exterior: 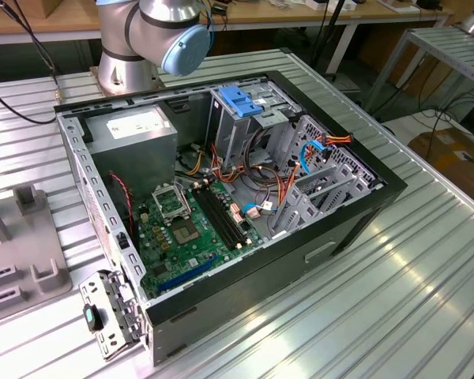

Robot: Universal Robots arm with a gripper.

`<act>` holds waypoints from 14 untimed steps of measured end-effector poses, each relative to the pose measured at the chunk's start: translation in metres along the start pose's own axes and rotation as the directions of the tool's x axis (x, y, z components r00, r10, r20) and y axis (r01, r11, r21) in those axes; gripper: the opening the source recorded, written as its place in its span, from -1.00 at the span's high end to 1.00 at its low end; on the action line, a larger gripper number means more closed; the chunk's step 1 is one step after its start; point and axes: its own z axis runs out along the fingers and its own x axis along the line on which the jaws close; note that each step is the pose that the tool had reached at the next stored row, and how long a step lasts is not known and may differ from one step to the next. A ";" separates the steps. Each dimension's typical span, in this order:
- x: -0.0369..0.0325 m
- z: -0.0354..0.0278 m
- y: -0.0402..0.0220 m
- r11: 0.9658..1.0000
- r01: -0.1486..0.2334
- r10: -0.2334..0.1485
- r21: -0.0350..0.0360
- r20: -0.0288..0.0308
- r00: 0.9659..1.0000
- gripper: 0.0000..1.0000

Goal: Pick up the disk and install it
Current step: 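Pick up the disk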

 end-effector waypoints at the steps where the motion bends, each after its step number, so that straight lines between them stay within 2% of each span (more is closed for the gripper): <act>1: 0.0000 0.0000 0.0000 1.000 0.000 0.000 0.000 0.000 1.000 0.29; 14: 0.0000 0.0001 -0.0002 1.000 0.000 0.000 0.000 0.000 1.000 0.29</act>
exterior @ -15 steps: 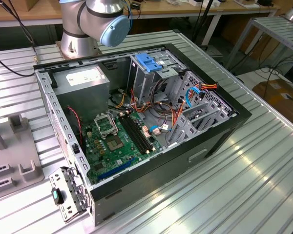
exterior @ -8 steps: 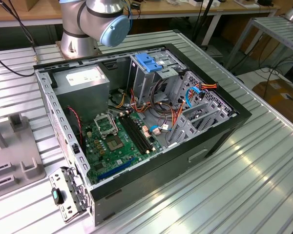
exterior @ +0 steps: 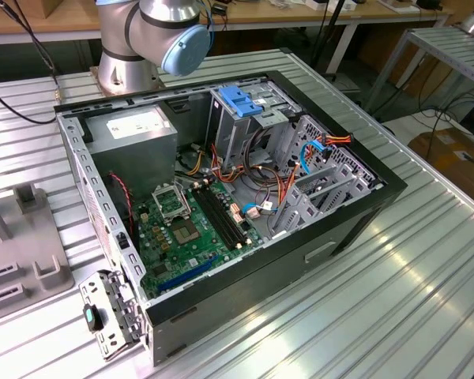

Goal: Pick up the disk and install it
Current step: 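Pick up the disk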

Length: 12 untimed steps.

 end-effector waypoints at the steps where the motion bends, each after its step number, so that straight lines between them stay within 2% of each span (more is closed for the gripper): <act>1: 0.0000 0.0000 0.0000 1.000 0.000 0.000 0.000 0.000 1.000 0.29; 4: 0.0000 -0.0003 -0.0001 1.000 0.000 0.000 0.000 0.000 1.000 0.29; 8: 0.0000 -0.0070 -0.0001 1.000 0.000 0.000 0.000 0.000 1.000 0.29; 12: 0.0000 -0.0078 -0.0001 1.000 0.000 0.000 0.000 0.000 1.000 0.29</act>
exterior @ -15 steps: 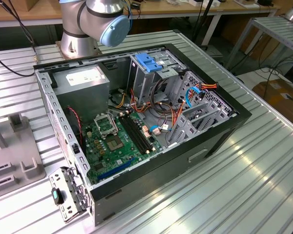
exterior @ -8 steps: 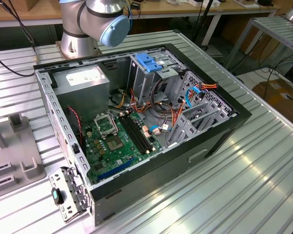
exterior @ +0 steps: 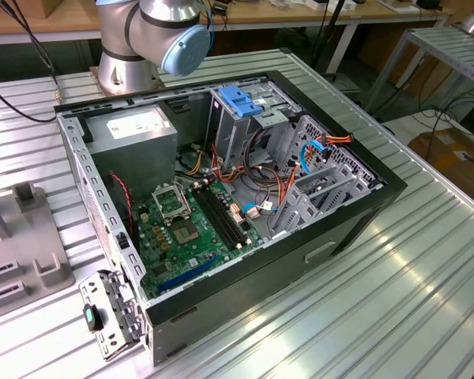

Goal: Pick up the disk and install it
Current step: 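Pick up the disk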

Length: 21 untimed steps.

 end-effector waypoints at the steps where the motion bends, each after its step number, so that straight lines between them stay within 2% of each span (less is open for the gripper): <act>1: 0.0000 -0.0002 0.0000 1.000 0.000 0.000 0.000 0.000 1.000 0.29; 6: 0.0000 -0.0010 0.0000 1.000 0.000 0.000 0.000 0.000 1.000 0.26; 7: 0.0000 -0.0010 0.0000 1.000 0.000 0.000 0.000 0.000 1.000 0.14; 11: 0.0010 0.0016 0.0000 1.000 -0.016 0.016 0.000 0.000 1.000 0.14; 14: 0.0015 0.0059 0.0001 1.000 -0.026 0.026 0.000 0.000 1.000 0.14; 21: 0.0015 0.0063 0.0001 1.000 -0.026 0.026 0.000 0.000 1.000 0.14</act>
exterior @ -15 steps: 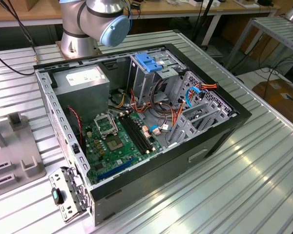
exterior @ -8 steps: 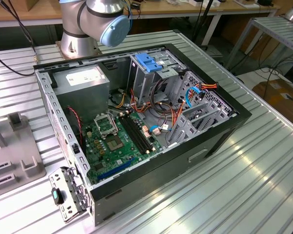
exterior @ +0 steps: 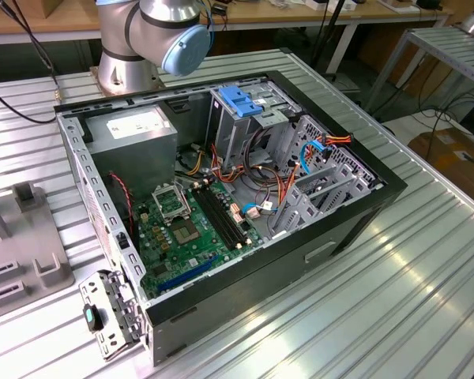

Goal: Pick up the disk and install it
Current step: 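Pick up the disk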

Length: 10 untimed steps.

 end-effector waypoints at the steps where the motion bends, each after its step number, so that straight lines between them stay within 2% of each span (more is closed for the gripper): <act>1: 0.0000 0.0000 0.0000 1.000 0.000 0.000 0.000 0.000 1.000 0.16; 2: 0.0000 0.0000 0.0000 1.000 0.000 0.000 0.000 0.000 1.000 0.29; 10: 0.0000 0.0002 0.0000 1.000 0.000 0.000 0.000 0.000 1.000 0.30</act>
